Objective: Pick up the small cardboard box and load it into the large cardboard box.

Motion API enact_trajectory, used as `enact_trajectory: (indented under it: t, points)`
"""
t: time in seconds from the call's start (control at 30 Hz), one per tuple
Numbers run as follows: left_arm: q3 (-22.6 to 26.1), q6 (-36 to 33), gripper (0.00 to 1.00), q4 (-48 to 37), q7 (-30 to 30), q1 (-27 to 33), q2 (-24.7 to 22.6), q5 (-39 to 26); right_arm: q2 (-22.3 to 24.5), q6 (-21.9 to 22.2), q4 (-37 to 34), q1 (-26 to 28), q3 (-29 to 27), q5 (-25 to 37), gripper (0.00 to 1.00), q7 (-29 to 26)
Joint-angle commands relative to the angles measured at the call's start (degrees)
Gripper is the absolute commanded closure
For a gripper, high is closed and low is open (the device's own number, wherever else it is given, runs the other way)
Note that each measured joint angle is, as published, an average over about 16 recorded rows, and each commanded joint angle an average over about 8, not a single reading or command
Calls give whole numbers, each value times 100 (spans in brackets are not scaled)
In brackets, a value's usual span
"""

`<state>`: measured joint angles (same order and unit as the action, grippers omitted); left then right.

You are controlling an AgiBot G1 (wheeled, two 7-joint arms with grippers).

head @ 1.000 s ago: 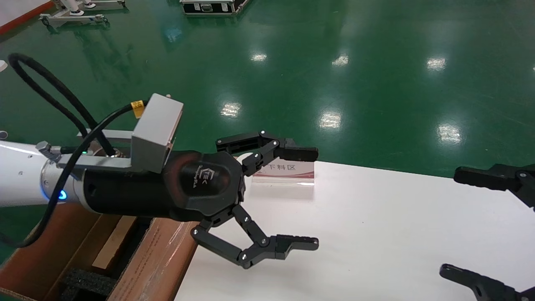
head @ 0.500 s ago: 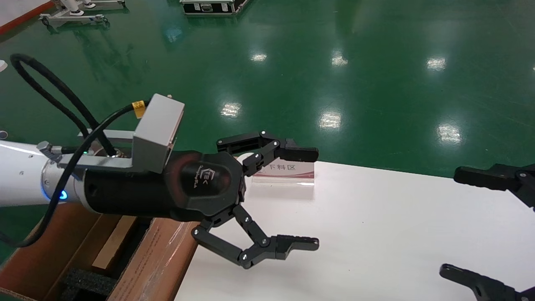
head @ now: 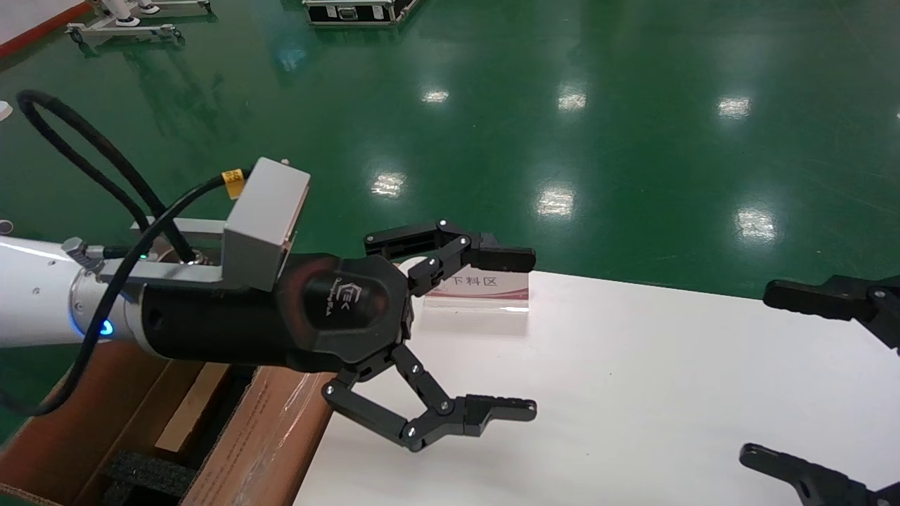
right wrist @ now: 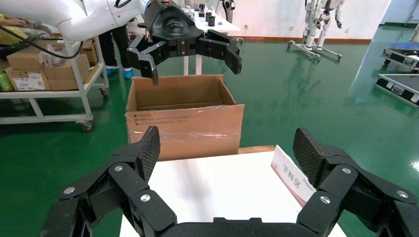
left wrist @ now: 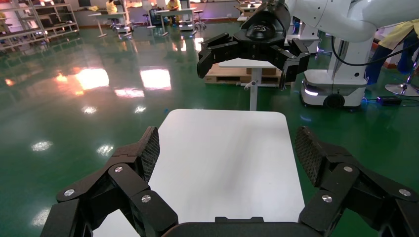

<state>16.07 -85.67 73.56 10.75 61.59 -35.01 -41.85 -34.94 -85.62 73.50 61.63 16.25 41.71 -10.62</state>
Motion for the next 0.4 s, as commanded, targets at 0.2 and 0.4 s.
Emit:
enact_trajectory:
  t: [0.2, 0.4]
  points:
    - [-3, 0, 0, 0, 0, -3, 0, 0, 0, 0, 0, 0, 0, 0, 0, 0]
    - [-4, 0, 0, 0, 0, -4, 0, 0, 0, 0, 0, 0, 0, -1, 0, 0]
